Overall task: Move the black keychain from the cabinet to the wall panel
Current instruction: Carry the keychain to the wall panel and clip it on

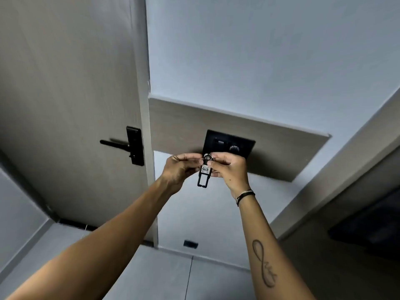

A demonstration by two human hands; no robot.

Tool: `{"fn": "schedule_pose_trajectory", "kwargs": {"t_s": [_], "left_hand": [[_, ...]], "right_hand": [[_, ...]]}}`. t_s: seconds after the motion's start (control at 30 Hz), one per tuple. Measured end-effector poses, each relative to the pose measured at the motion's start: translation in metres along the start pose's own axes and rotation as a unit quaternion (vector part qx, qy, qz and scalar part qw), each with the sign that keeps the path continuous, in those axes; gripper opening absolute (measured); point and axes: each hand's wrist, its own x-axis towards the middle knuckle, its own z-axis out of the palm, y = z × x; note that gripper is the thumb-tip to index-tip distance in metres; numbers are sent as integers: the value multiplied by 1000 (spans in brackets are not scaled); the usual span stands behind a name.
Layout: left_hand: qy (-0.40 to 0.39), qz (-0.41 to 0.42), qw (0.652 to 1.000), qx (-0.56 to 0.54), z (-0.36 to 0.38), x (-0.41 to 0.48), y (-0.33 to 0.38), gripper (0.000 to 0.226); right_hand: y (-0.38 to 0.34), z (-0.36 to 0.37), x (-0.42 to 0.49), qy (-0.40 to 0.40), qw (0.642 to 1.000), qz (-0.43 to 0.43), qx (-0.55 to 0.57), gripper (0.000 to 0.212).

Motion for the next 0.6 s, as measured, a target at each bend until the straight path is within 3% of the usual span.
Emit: {"fn": "schedule_pose_trajectory", "kwargs": {"t_s": [0.33, 0.6], "left_hand": [[-65, 140, 986, 66, 68, 17, 135, 20], [-77, 214, 963, 141, 118, 25, 201, 12]], "right_hand": [[-131, -18, 50, 53, 993, -101, -7, 19], [-198, -41, 68, 91, 983, -162, -11, 19]]}}
